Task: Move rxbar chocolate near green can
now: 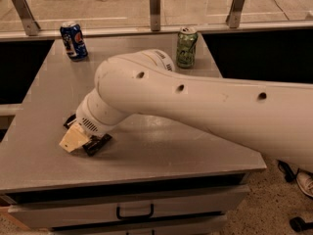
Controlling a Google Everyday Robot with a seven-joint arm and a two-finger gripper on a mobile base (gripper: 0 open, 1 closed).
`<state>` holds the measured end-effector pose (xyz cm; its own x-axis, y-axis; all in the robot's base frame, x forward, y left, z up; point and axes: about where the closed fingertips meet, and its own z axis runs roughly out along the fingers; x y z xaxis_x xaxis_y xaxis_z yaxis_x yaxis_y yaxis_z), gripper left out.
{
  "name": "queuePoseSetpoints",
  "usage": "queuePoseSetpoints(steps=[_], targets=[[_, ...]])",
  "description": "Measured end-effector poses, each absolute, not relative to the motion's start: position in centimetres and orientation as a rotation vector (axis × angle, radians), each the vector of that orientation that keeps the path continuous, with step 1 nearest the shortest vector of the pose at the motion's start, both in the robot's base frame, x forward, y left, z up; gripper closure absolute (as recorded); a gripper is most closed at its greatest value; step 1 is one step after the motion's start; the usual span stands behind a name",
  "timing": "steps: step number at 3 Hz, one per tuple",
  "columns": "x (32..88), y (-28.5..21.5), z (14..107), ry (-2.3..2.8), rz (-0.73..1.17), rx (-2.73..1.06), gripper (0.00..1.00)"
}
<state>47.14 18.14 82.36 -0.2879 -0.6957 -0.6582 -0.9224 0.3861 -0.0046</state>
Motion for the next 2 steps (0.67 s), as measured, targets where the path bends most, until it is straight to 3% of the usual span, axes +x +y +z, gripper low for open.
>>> queuePoseSetpoints(steps=[2], targets=[[47.1, 18.02, 82.65, 2.08, 0.514, -1.372, 0.87]])
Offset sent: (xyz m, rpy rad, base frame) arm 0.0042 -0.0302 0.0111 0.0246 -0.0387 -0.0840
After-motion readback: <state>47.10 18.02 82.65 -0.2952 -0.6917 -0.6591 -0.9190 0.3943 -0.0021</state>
